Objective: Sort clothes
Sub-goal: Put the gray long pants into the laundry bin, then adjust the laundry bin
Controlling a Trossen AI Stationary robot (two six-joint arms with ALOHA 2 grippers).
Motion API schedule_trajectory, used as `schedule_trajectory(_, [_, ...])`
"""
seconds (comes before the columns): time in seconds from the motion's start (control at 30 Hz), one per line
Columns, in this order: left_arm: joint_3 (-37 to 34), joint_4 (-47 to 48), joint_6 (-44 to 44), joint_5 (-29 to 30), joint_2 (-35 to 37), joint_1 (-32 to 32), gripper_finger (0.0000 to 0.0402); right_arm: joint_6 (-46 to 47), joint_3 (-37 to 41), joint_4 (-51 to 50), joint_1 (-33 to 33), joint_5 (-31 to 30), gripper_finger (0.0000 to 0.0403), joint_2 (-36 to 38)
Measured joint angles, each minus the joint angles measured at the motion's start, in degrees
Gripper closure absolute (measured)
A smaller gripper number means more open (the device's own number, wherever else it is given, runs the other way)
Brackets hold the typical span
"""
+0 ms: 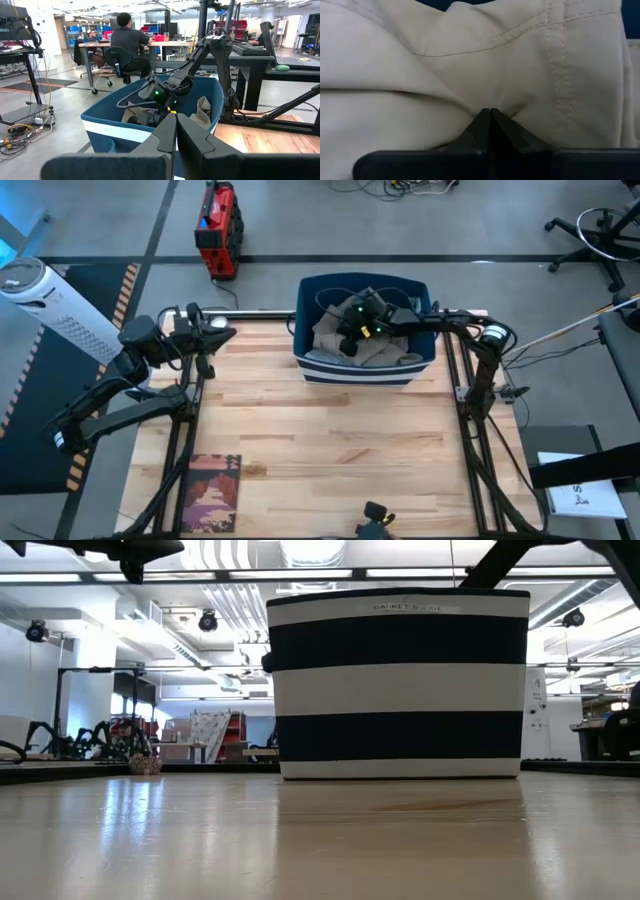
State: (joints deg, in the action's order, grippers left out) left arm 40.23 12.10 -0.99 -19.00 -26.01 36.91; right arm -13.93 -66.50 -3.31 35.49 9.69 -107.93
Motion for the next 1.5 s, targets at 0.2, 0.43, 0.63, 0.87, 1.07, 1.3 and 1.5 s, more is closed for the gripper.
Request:
schedule_trajectory(0.2, [0.0,0.0,0.0,0.0,0.1,0.0,0.0402,0.0,0.3,-1.7,0.0,-0.2,0.0403,2.2])
schedule_trajectory(0.43, [0.0,0.0,0.0,0.0,0.1,0.0,0.0402,-1.1,-1.2,-3.3,0.0,-0.4,0.0403,10.9])
schedule_trajectory(0.63, [0.0,0.0,0.0,0.0,0.1,0.0,0.0402,-1.6,-3.5,-4.2,-0.2,-0.3,0.0403,18.7])
schedule_trajectory(0.87, [0.0,0.0,0.0,0.0,0.1,0.0,0.0402,-3.6,-7.1,-13.8,-4.6,-0.6,0.0403,30.2])
schedule_trajectory(1.07, [0.0,0.0,0.0,0.0,0.1,0.0,0.0402,-5.5,-7.4,-22.3,-18.0,-7.9,0.0403,38.3])
schedule_trajectory(1.3, [0.0,-0.2,0.0,0.2,0.1,0.0,0.0402,-1.9,-7.3,-29.2,-36.7,-23.2,0.0403,39.5])
schedule_trajectory(1.5, [0.8,-0.4,0.3,0.2,0.1,0.0,0.0402,4.4,-7.3,-33.0,-46.6,-31.5,0.0403,35.3])
